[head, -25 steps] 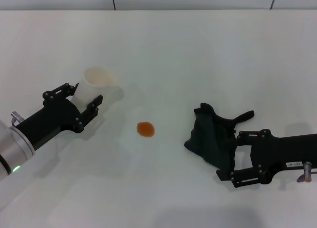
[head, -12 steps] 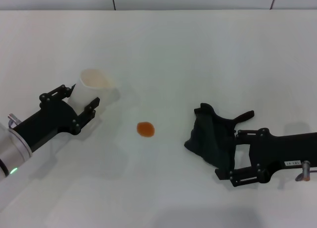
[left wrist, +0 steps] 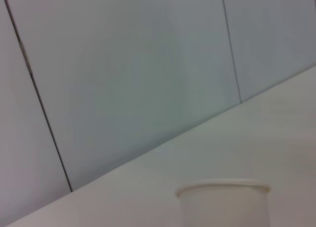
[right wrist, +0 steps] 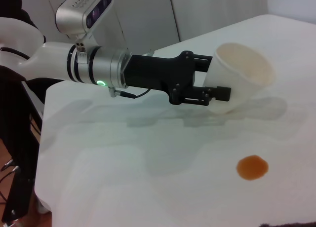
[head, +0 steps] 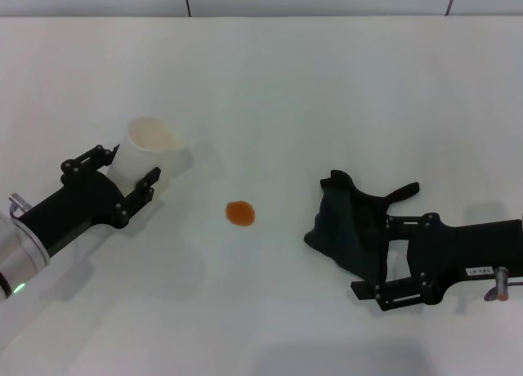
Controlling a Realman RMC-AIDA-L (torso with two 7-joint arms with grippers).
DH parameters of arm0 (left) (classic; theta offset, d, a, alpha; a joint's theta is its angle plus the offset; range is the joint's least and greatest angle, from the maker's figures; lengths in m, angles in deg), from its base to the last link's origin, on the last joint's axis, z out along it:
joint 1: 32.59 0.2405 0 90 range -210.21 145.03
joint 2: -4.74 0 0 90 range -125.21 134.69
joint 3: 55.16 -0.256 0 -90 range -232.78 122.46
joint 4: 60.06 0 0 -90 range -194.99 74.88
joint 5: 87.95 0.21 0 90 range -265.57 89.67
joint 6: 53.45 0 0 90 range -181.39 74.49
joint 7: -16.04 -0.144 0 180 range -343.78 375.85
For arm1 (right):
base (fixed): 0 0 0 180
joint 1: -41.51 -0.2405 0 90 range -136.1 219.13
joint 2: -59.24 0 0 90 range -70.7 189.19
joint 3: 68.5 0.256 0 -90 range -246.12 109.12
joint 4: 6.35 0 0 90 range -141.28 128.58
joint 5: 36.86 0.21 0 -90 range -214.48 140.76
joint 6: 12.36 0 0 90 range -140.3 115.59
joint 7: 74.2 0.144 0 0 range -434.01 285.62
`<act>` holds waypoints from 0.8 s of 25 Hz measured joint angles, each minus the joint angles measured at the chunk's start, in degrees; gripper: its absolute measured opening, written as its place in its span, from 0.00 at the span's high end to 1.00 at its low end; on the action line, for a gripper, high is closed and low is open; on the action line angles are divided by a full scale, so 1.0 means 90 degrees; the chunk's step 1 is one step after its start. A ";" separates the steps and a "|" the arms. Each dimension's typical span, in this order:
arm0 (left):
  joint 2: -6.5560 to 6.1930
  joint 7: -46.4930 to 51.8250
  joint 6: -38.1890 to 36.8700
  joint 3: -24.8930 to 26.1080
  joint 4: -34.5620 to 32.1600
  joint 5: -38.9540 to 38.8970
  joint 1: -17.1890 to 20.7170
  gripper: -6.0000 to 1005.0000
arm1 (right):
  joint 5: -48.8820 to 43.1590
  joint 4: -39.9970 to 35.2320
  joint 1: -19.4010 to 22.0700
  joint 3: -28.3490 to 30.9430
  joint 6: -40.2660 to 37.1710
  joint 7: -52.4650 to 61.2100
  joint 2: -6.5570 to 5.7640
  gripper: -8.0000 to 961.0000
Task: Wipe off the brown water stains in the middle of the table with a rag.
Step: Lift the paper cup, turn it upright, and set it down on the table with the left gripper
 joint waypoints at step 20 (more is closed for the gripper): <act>0.0001 -0.0145 -0.0218 -0.0027 0.0004 0.0080 0.0303 0.40 | 0.0011 0.0000 0.0009 -0.0109 -0.0007 -0.0011 0.0000 0.12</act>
